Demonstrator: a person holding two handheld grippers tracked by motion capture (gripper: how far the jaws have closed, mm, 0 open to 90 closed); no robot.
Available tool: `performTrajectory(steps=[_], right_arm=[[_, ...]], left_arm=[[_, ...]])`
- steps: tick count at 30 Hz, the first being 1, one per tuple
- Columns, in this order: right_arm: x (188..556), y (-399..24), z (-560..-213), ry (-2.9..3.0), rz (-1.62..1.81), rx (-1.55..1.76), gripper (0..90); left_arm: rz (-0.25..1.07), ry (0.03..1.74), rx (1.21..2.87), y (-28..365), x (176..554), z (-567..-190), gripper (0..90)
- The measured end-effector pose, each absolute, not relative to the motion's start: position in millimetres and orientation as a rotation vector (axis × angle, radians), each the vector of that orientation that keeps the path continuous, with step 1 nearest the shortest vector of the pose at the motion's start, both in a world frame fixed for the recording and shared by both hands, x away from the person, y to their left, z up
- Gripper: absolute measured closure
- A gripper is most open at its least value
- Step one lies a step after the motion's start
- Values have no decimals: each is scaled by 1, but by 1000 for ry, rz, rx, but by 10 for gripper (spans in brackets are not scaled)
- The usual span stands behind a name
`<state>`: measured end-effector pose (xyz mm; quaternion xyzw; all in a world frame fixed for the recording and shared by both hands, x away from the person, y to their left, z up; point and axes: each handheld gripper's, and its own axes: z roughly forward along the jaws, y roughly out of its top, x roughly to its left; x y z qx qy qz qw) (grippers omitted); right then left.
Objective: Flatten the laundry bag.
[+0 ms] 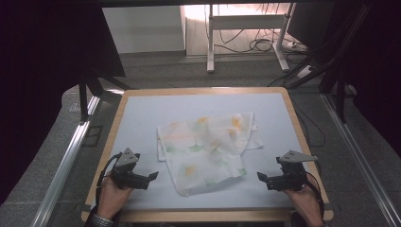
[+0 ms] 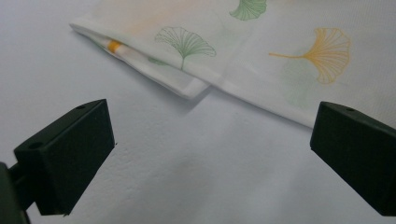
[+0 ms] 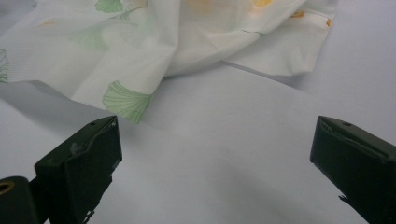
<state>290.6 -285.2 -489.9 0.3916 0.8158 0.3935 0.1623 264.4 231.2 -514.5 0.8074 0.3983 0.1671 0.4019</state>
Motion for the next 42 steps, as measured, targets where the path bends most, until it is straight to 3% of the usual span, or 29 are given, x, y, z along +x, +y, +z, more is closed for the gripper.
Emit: performTrajectory(steps=[25,42], right_arm=[[292,-282,-493,2357,1085,1045,27],[292,-282,-494,2361,1070,1044,28]], left_arm=[[350,1030,2084,224,271,-517,1],[381,929,2104,210,262,-507,95]])
